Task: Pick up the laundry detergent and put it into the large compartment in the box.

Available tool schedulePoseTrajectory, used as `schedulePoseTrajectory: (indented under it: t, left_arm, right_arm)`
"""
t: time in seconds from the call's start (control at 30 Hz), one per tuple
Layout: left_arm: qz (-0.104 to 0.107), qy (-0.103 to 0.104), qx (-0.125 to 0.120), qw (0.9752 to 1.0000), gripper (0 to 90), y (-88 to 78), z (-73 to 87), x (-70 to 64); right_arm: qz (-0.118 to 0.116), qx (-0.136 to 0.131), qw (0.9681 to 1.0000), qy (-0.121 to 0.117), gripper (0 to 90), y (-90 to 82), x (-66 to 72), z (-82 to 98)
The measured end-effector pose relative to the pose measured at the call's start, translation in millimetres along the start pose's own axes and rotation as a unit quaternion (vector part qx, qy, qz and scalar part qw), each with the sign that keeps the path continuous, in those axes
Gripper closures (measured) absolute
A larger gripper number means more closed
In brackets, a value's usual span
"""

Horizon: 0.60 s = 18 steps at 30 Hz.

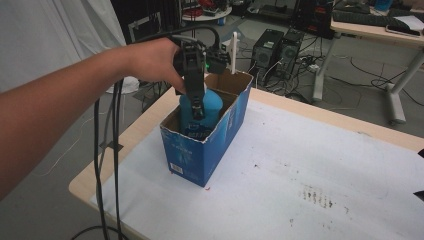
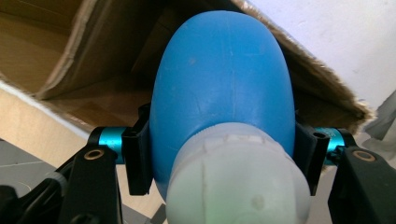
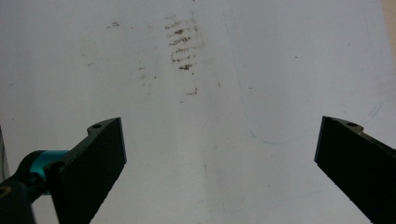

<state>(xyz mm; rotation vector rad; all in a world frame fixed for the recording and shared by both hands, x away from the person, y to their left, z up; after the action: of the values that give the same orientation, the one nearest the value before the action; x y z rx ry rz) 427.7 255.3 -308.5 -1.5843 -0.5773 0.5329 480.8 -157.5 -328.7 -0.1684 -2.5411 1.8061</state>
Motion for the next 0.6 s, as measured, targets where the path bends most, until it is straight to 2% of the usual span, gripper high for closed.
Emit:
schedulePoseTrajectory:
  t: [0.23, 0.6]
  left_arm:
    - [0.003, 0.003, 0.011, 0.9999, 37.8, 15.9, 2.3, -0.7]
    - [0.000, 0.005, 0.014, 0.9999, 37.8, 28.8, 1.7, -1.4]
  right_arm:
    - [0.000, 0.000, 1.0000, 0.000, 1.1, 0.3, -1.0, 0.6]
    - [-0.001, -0.001, 1.0000, 0.000, 1.1, 0.4, -1.1, 1.6]
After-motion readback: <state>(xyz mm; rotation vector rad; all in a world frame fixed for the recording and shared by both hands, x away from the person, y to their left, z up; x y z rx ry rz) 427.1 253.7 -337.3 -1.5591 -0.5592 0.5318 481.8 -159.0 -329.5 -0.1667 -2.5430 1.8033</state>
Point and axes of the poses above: each handheld gripper's, and its own axes: y roughly forward along the jaws, z roughly out of its underside, x roughly to its left, the point moved 6 cm from there along y, roughly forward along the jaws, and after that the axes turned 4 degrees about -y, right-handed, at the moved point
